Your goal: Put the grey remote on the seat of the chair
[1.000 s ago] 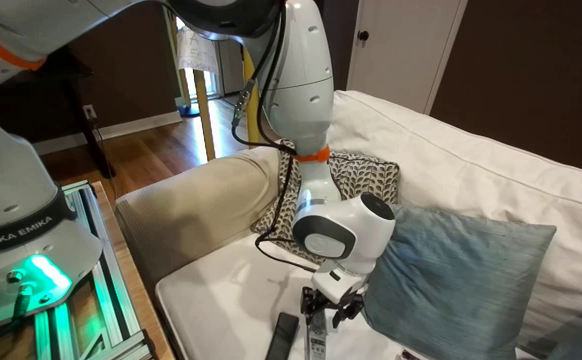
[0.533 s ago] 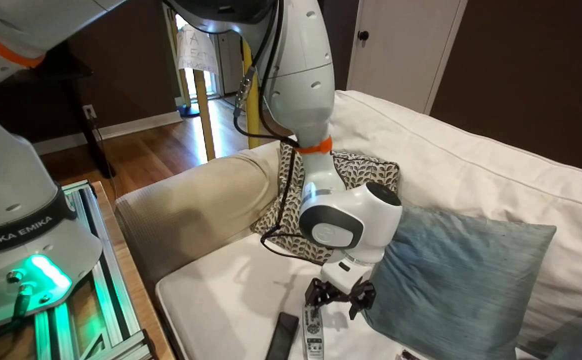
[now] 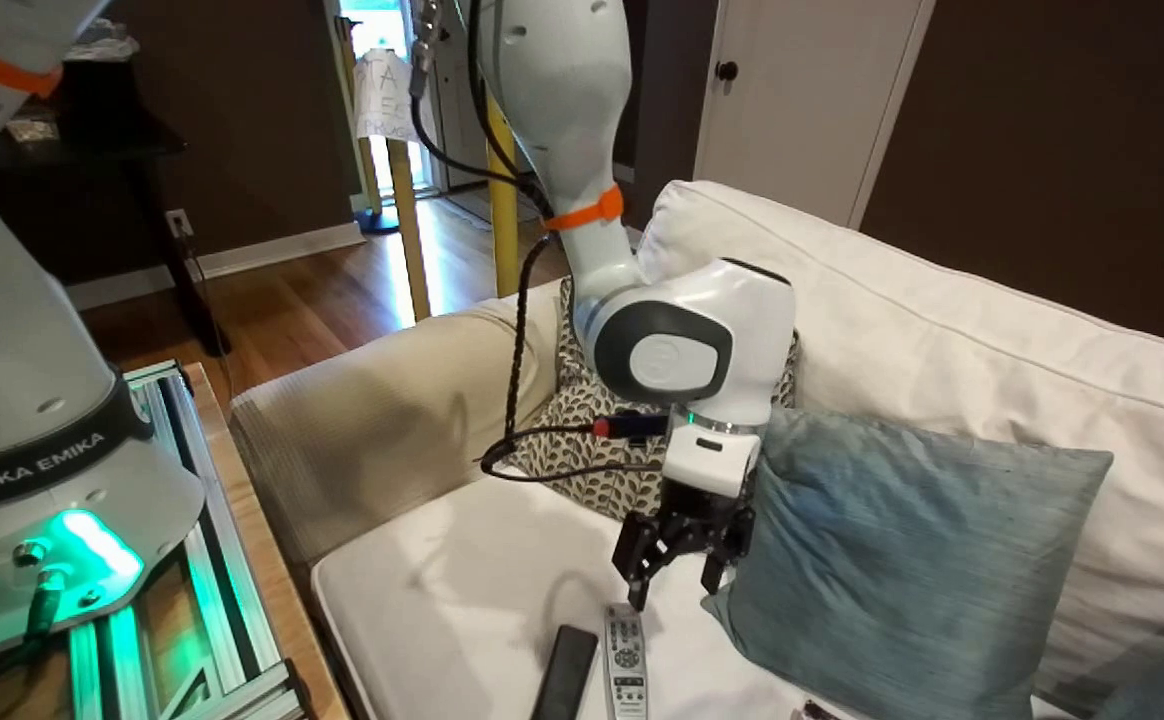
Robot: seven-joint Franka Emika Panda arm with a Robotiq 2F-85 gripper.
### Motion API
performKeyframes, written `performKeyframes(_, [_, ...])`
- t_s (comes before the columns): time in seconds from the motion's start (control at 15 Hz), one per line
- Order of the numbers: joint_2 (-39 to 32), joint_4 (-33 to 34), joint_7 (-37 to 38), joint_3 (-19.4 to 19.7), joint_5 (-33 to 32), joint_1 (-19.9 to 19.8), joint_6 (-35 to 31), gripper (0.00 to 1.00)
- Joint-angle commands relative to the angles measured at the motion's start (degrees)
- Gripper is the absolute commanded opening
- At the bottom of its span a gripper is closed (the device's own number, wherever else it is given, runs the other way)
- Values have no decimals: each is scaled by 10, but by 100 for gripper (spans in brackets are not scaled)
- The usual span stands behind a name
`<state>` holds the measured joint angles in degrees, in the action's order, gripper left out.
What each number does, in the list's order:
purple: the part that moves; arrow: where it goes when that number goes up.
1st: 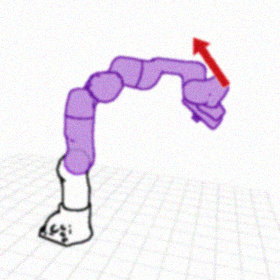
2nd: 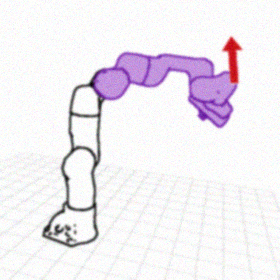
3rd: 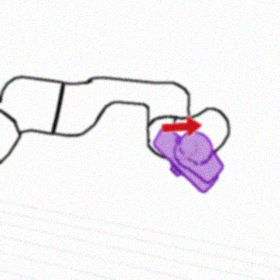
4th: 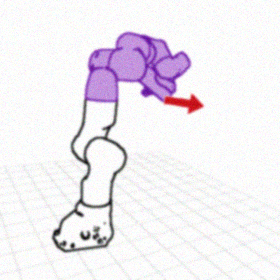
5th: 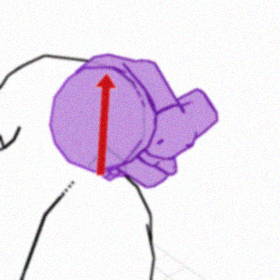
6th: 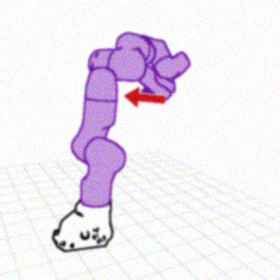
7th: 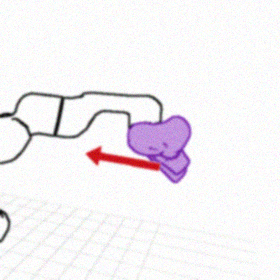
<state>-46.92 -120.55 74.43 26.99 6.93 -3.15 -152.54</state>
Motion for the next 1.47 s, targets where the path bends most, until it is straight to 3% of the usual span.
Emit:
performKeyframes(0.0, [88, -87, -45, 44, -74, 56, -29, 100])
performKeyframes(0.33, [164, -135, -128, 36, -113, 50, -64, 100])
performKeyframes(0.8, [242, -184, -227, 41, -135, 42, -60, 100])
performKeyframes(1.2, [297, -218, -256, 63, -168, 38, -68, 100])
performKeyframes(1.27, [264, -188, -243, 51, -154, 36, -50, 100])
performKeyframes(1.4, [278, -195, -248, 53, -158, 31, -51, 100])
